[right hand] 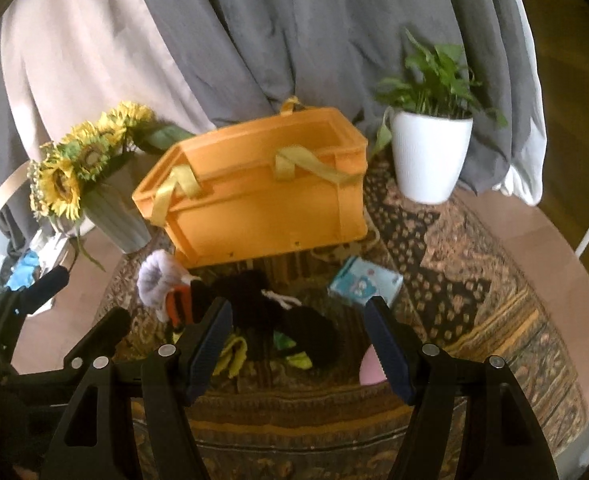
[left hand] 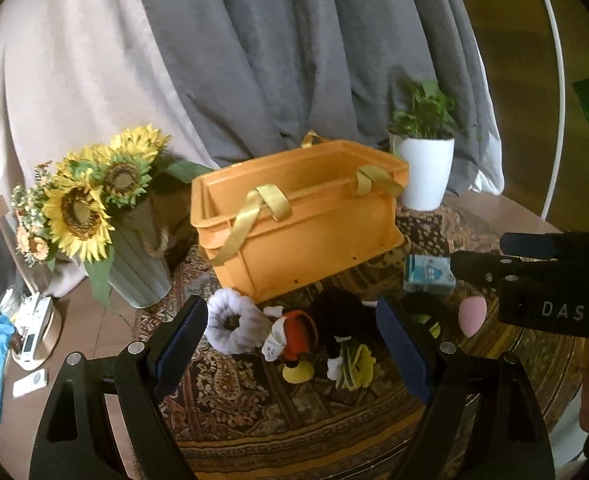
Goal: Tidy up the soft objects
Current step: 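Withdraw both tools from the crate toward the black mouse plush, then grasp the black-and-red mouse plush with both tools and lift it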
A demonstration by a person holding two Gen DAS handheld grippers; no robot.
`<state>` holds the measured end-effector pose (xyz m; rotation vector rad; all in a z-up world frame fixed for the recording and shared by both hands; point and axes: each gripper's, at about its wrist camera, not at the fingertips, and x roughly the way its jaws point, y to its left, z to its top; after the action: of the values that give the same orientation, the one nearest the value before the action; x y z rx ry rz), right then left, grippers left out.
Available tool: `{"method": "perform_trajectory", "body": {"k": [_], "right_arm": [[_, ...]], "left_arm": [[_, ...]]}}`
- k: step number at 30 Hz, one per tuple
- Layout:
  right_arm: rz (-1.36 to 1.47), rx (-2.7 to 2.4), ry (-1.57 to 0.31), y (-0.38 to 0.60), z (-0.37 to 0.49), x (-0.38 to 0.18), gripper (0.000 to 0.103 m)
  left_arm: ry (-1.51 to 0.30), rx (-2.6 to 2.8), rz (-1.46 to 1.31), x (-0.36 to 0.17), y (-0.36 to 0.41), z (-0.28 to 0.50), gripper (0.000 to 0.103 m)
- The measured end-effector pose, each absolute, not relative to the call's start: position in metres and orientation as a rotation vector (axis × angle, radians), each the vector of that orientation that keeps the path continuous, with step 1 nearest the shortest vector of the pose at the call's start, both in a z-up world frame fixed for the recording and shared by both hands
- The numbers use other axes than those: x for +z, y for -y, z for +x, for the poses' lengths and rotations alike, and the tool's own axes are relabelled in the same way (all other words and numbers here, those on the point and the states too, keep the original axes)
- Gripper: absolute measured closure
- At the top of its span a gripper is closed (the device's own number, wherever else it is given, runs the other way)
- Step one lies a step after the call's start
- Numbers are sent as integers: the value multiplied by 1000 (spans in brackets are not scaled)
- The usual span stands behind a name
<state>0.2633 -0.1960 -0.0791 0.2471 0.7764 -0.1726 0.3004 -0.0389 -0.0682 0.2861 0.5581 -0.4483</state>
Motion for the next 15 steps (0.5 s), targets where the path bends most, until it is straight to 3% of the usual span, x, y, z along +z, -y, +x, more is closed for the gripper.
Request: {"method": "perform_trajectory", "body": {"k": [15], "right_arm": [[261,-191,-958,192,297,-141,33]], "left_arm": [[-677,-519,335,-124,46,337,16]]}}
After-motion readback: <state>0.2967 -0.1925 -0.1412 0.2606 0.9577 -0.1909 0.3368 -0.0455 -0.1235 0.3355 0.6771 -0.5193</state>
